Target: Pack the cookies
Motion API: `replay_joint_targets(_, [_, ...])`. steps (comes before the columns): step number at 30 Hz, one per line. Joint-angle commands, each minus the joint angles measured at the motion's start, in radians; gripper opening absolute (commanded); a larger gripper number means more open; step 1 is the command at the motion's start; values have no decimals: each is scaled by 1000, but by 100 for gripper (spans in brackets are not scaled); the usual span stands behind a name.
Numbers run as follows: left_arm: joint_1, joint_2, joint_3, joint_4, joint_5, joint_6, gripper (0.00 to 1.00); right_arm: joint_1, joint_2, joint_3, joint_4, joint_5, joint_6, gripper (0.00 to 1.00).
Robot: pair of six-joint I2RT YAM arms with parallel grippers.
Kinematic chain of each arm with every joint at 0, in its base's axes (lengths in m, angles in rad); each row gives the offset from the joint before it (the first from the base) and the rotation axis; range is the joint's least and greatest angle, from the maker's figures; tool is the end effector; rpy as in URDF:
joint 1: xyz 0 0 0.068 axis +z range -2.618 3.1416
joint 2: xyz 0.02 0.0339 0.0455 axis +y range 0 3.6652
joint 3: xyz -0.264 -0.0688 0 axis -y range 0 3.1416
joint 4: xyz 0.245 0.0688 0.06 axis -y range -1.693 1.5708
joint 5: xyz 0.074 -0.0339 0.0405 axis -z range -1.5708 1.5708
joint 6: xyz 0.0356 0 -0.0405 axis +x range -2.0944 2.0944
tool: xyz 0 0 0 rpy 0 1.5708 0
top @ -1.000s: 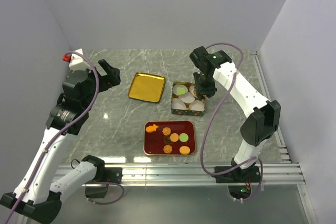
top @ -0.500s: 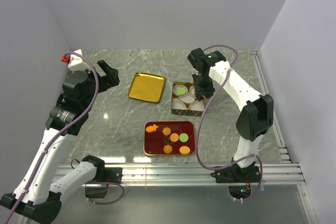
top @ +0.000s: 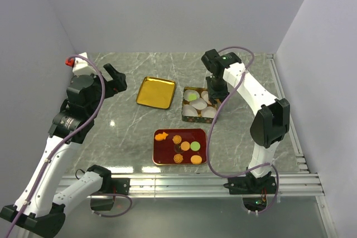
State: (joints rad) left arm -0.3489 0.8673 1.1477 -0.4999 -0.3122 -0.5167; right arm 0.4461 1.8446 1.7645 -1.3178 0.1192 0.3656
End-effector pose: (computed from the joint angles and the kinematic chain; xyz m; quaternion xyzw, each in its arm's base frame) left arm 0.1666 -0.0490 0.4168 -0.1615 0.7600 -0.1490 0.6117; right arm 0.3259 0.1512 0.3002 -0.0349 0.9939 -0.0205 0.1026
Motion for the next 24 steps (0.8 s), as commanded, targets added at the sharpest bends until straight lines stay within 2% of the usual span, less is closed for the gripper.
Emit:
replay_joint_targets(1, [-4, -1, 43, 6, -5, 7, 99, -12, -1, 61, 15, 7, -8, 34])
replay_joint_targets(18, [-4, -4, 37, 3, -7, 6, 99, -12, 33, 72, 25, -9, -8, 34])
replay_joint_targets(24, [-4, -13, 26, 6, -5, -2, 99, -14, 31, 75, 22, -9, -7, 39])
